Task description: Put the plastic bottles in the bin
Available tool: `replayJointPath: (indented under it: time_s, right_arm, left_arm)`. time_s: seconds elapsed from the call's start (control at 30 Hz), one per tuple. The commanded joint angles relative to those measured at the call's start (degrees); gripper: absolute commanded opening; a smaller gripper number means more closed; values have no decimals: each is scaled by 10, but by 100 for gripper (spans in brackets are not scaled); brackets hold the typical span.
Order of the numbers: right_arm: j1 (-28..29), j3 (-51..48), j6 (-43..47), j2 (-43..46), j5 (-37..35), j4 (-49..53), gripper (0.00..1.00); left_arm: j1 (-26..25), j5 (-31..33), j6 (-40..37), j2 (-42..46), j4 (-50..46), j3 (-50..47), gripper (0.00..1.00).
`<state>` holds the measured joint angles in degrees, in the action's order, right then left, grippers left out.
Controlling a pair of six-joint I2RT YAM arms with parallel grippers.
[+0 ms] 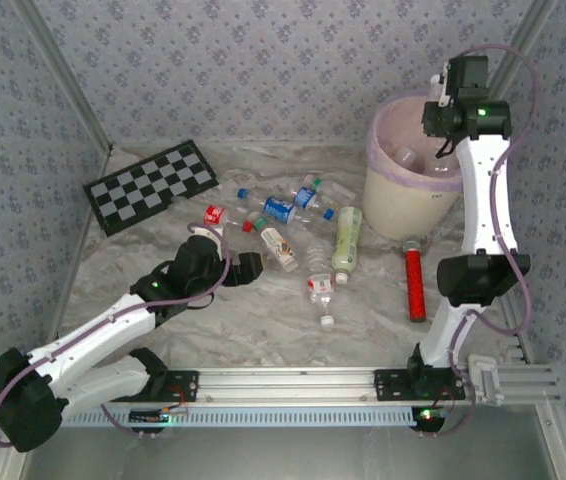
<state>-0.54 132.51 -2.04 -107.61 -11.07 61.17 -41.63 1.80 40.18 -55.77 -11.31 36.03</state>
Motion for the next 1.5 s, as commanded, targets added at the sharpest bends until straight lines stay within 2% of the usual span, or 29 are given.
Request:
replayJointPath:
  time_s: [0.0, 0.57, 0.63, 0.7, 0.83, 1.17, 1.23, 1.47]
  right_arm:
    - [-6, 0, 10, -28, 13, 33, 27]
    - [-19, -26, -23, -147, 49, 61, 33]
    - [-19, -51, -26, -141, 46, 45, 39]
    - [-15, -96, -23, -116, 33, 12, 50]
    - [-15, -135, -24, -70, 24, -18, 62]
    - [-22, -52, -13, 6, 10, 26, 95]
    - [-22, -59, -26, 39, 5, 10, 100]
    - [18, -188, -64, 205, 5, -91, 100]
  left_arm:
    - [1, 7, 1, 4, -12, 1, 99]
    - [2, 15, -1, 13, -36, 7, 99]
    - [2, 15, 0, 12, -36, 7, 99]
    - [2, 14, -1, 13, -38, 8, 99]
    - [3, 14, -2, 11, -40, 8, 99]
    - [4, 10, -3, 7, -36, 8, 99]
    - [4, 11, -5, 7, -36, 8, 99]
    - [8, 6, -13, 2, -35, 12, 99]
